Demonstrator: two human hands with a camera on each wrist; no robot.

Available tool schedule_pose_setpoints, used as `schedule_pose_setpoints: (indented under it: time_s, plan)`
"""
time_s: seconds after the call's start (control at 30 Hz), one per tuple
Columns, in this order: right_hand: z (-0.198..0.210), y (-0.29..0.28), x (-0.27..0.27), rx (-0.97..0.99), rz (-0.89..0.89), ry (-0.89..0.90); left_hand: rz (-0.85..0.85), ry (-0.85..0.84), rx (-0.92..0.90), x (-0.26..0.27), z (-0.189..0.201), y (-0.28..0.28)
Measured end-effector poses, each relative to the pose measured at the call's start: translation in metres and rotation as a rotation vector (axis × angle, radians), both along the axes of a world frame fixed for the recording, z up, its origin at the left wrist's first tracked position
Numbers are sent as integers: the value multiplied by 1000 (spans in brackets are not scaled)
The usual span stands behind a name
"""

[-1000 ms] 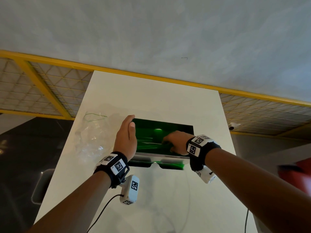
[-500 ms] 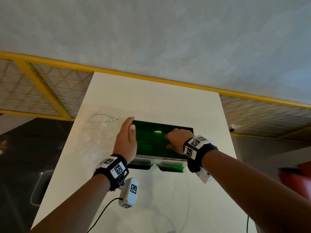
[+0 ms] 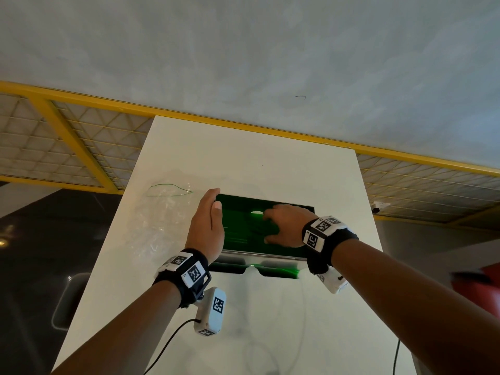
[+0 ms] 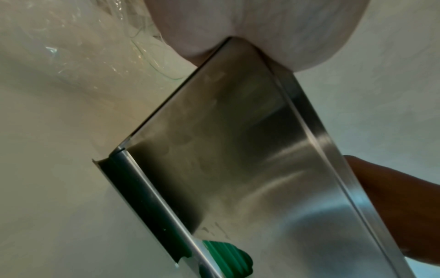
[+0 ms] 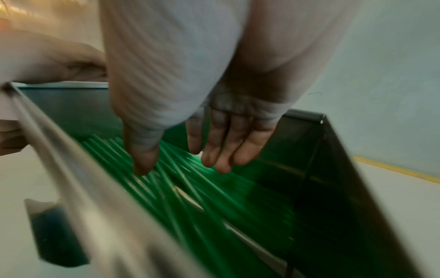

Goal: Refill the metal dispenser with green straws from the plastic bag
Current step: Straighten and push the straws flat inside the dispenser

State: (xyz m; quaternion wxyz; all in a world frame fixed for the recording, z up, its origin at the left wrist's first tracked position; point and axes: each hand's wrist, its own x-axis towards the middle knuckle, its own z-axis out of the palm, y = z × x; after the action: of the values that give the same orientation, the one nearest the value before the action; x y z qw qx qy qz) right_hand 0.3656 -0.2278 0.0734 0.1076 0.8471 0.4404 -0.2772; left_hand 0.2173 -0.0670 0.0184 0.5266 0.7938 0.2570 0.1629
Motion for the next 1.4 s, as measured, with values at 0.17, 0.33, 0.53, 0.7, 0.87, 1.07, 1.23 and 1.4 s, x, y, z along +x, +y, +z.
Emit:
schedule_pose_setpoints:
  time_s: [0.17, 0.33, 0.53, 0.7, 0.87, 1.07, 1.23, 1.4]
  plan:
    - [-2, 6, -4, -161, 116, -42, 0, 8, 3, 0, -1, 0]
    - [-3, 4, 0, -68, 169, -160, 1, 10, 6, 0, -1, 0]
    - [-5, 3, -2, -134, 51, -49, 6, 8, 6, 1, -1, 0]
    - [-6, 6, -7, -102, 137, -129, 4, 6, 5, 0, -2, 0]
    - [-6, 7, -6, -14, 85, -74, 6, 6, 7, 1, -1, -1]
    - [-7, 5, -7, -6, 74, -8, -2, 3, 9, 0, -2, 0]
    - [-3, 6, -8, 12, 27, 29, 4, -4, -4, 1, -1, 1]
    - [7, 4, -10, 66, -65, 97, 7, -6, -19, 1, 1, 1]
